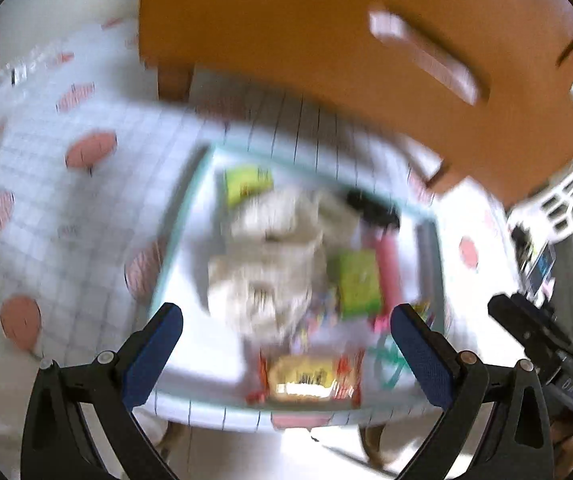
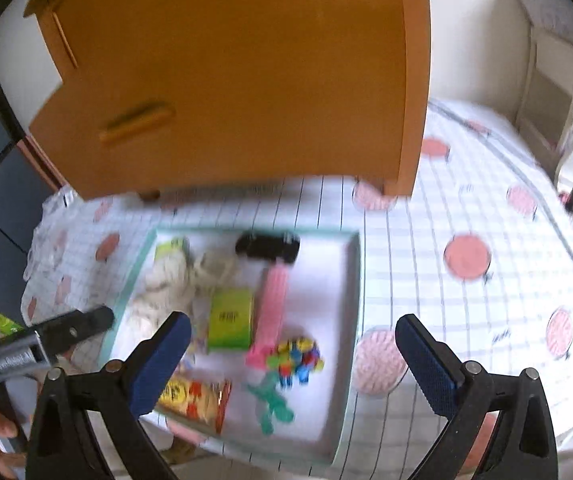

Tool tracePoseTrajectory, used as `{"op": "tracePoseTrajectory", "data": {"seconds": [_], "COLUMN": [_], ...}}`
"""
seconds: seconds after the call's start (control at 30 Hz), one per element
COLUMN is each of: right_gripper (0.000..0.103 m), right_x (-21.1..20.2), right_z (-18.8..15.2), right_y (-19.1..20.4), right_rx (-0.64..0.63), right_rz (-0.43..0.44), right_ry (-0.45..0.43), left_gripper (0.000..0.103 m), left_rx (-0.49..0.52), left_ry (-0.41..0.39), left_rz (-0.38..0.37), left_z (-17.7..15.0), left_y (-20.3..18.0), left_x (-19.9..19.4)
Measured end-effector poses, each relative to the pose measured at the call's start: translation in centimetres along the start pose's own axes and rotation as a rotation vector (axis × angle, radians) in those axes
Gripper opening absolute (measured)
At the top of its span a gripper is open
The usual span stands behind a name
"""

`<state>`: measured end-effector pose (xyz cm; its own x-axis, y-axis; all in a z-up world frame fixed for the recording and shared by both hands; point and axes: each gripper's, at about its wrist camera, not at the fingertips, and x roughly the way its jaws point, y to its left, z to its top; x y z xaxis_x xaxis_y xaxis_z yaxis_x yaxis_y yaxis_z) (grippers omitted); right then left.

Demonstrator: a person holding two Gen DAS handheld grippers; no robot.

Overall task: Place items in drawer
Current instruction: 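Move both tools back over the tray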

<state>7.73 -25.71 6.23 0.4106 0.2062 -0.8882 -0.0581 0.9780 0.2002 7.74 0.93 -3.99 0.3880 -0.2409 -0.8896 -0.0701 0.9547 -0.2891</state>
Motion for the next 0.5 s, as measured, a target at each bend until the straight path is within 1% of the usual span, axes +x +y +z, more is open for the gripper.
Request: {"op": "tracePoseTrajectory", "data": {"seconds": [0.07,0.17,0.23,0.37,0.47,0.5], "right_gripper": [0.103,0.102,0.099,0.092,0.09,0.087], "right_x": [1.0,2.7,3.2,4.4,5.2,5.3], "right_z": [-0.8,-2.3,-2.9,-3.6,-4.1,-4.1], "right_y": [-0.1,-0.6,-0.7,-0.5,-0.4,-0.4], "right_rx": [0.008,0.029,0.031,0.01,0.015,0.017], "right_rz": [-0.004,-0.003,-0.004,-0.021,-0.003,0.003], "right_ry": [0.061,0.133,0.168,0.216,0.259,0.271], "left_gripper": [0.103,0.103,0.103,0.103,0.103,0.103], "left_rx": [0.016,0.032,0.044,0.012,-0.015,-0.02], "left_ry": [0.051,0.129,0.157,0.172,0.179,0.181], "left_rz": [0.039,0.043,0.054,0.066,0.081,0.086], "left_z": [-1.1,-2.2,-2.6,-2.7,-2.6,-2.6], "left_y": [-0.3,-0.8,-1.0,-0.2,0.4,0.5], "left_x": [1.2,2.7,3.7,5.0,5.3,5.3]}}
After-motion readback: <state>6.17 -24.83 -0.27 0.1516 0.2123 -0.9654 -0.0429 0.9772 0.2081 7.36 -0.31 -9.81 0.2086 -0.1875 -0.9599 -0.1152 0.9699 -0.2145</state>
